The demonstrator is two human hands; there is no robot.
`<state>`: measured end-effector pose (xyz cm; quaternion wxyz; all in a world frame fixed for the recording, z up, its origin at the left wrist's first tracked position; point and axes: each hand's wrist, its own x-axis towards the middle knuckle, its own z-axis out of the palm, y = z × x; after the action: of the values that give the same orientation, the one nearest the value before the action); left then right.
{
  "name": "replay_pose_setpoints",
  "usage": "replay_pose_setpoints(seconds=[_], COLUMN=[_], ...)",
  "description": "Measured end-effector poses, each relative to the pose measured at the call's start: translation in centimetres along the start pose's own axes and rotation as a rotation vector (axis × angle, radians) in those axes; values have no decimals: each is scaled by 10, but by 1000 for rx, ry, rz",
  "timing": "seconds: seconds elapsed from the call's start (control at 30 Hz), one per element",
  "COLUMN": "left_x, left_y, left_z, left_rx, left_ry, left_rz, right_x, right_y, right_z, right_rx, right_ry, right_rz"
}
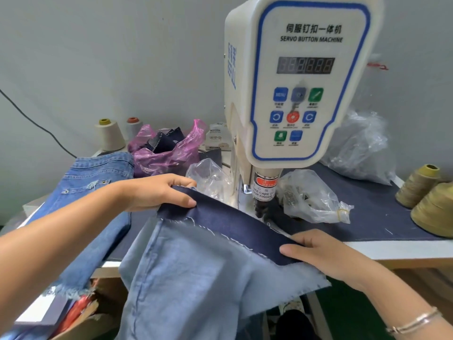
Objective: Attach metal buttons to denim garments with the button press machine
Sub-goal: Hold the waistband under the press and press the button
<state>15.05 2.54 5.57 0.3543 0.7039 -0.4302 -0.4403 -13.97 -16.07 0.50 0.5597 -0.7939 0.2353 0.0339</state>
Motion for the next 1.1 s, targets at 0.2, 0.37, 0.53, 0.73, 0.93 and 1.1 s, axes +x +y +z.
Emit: replay_pose_setpoints(seconds=[0.2, 0.37, 0.53, 0.73, 0.93, 1.1], left_x=[-2, -3, -8, -8, -6, -12], left_y=[-8, -9, -20, -22, -23, -23], left_z=[-8, -21, -23, -18, -19, -20], left_rx=[29, 204, 229, 197, 153, 12], left_ry=[-37, -31, 29, 38, 36, -158], left_rz=[-57, -252, -251, -235, -214, -134], right_x=[5, 10, 13, 15, 16, 11], right_y=[10, 8, 19, 22, 27, 34], right_z=[-2, -7, -9, -9, -6, -8], right_rx=[76, 36, 112, 186, 115, 627], right_ry=[-61, -61, -115, -144, -42, 118], right_rz=[-22, -84, -166, -54, -38, -15])
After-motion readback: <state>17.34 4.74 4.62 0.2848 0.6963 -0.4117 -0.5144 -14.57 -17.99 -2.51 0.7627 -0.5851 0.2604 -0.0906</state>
